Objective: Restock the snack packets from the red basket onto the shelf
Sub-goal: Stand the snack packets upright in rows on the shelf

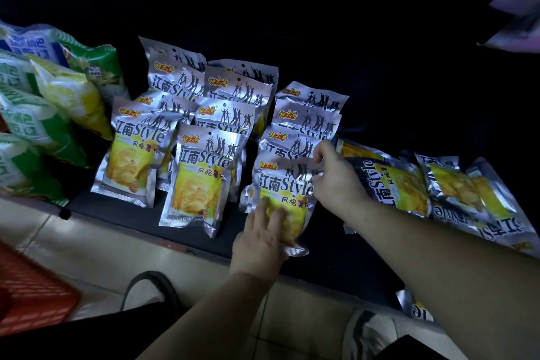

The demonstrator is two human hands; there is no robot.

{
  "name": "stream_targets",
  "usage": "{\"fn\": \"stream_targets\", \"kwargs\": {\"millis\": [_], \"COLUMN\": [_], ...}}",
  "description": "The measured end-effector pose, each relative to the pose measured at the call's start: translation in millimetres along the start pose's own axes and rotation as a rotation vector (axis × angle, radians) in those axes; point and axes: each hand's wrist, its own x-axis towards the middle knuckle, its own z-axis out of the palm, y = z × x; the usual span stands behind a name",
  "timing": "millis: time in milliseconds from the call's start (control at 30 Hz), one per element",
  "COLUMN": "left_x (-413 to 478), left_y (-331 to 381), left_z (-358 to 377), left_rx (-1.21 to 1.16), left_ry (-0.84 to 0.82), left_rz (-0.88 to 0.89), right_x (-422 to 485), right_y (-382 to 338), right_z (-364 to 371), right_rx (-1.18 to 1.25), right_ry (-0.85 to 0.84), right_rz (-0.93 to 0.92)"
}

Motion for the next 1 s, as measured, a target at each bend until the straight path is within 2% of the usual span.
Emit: {"fn": "stream_targets", "kwargs": {"millis": [133,200,267,367,467,600,900,1000], "left_x": [-2,-5,-10,-21,-34,-47,-54,-57], "left_y": [-12,-16,-15,-10,-12,-23,-30,-35], "left_z": [-5,-6,-5,1,13,20,15,14], "left_rx": [0.014,0.07,0.148,0.218,0.17,0.155,0.14,0.116], "left_ry": [-0.014,0.026,0.109,0.14,0.028,-0.084,-0.105,-0.086], "left_rz": [-0.085,-0.072,0.016,0.188,0.43,0.441,0.461,0.503], "right_x": [6,5,4,3,0,-6,-3,-2], "right_y": [-1,0,1,3,3,5,4,3], "right_z": [5,5,2,-1,-1,0,4,6], "right_rx": [-0.071,-0.086,-0.073,-0.002,0.063,0.047,-0.071,-0.06], "right_ry": [-0.001,0.004,0.011,-0.021,-0.135,-0.285,-0.114,-0.083], "right_rz": [0.051,0.069,0.039,-0.015,-0.008,0.083,0.102,0.048]}}
